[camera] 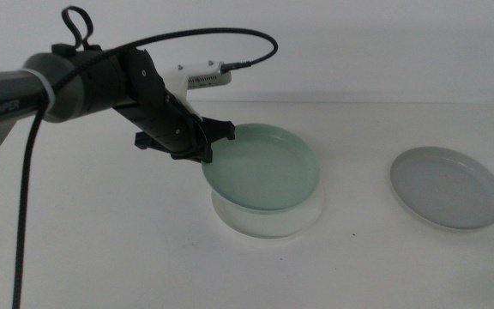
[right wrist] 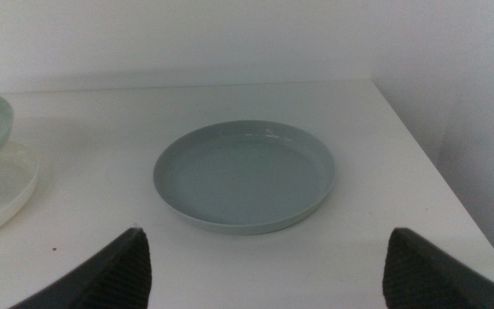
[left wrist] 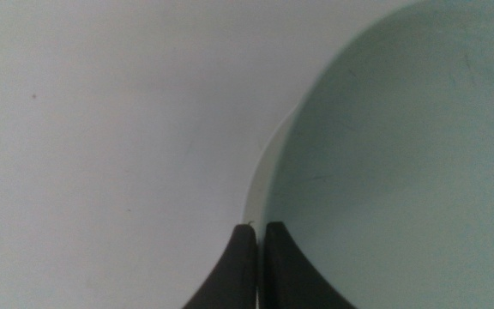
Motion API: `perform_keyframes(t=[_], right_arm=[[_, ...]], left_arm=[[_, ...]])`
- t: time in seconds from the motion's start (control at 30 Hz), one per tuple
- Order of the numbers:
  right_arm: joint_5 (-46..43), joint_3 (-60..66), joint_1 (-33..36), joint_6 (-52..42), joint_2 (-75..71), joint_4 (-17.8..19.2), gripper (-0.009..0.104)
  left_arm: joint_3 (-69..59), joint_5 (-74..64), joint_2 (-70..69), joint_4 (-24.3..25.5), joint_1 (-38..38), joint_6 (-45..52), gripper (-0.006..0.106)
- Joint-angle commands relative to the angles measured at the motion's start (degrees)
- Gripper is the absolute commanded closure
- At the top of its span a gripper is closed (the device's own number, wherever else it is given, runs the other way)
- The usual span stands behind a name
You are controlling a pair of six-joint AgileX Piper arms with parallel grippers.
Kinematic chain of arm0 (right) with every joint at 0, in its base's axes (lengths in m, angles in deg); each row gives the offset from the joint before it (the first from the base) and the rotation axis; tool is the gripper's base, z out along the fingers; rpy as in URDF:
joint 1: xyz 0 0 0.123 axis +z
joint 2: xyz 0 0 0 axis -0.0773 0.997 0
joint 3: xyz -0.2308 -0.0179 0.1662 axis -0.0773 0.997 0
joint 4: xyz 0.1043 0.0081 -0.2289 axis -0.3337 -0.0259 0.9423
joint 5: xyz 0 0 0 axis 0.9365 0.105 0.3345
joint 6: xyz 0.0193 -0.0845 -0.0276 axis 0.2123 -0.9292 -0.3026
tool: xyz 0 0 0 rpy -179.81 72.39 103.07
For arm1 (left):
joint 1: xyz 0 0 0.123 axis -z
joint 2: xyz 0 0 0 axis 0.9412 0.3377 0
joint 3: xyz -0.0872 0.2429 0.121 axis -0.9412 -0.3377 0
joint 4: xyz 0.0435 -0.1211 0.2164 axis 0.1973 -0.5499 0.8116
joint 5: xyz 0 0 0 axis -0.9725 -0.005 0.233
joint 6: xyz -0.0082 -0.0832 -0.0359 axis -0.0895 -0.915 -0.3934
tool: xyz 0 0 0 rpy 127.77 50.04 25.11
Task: Stack the three bowls on top of each other.
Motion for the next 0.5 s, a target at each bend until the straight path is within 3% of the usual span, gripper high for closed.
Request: perform_keyframes(t=[0.0, 0.23, 0.47], right_arm=[[-0.5, 0.2, -0.3, -0.3, -0.3, 0.3, 0.008], [-0.5, 0.2, -0.3, -0.3, -0.3, 0.3, 0.008], [-0.5, 0.2, -0.3, -0.3, -0.3, 0.3, 0.008]], left_arm=[[-0.2, 1.7, 0.5, -1.1, 0.6, -0.3, 0.102], [-0.2, 2.8, 3.3, -6.1, 0.6, 3.8, 0.102], [-0.2, 3.5, 4.4, -6.6, 0.6, 4.2, 0.100]])
